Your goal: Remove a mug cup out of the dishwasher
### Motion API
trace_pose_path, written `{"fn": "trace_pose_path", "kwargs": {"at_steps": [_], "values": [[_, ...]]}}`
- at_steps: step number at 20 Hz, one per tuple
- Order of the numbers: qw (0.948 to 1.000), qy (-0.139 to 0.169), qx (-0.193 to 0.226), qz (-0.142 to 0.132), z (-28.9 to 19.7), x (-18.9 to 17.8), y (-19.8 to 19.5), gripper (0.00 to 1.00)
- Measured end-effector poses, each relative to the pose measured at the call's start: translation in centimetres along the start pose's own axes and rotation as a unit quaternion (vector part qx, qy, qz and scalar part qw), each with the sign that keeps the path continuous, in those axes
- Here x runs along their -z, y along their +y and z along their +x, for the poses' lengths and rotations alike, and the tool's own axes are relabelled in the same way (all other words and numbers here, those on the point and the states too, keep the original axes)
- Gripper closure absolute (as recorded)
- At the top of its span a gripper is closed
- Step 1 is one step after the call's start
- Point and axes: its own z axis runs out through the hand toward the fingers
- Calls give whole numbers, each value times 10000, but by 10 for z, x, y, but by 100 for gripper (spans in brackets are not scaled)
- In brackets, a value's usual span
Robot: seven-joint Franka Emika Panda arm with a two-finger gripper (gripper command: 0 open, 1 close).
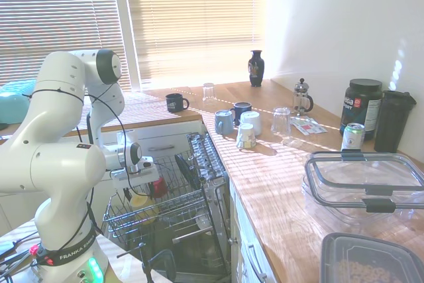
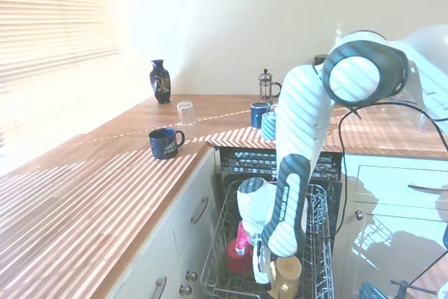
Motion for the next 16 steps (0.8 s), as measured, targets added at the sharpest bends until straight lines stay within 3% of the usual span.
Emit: {"fn": "trace_pose_path", "kwargs": {"at_steps": [6, 16], "values": [[9996, -34, 265, 57, 6, -1, 4, 100], [9993, -329, -39, 168, 19, -11, 17, 100]]}}
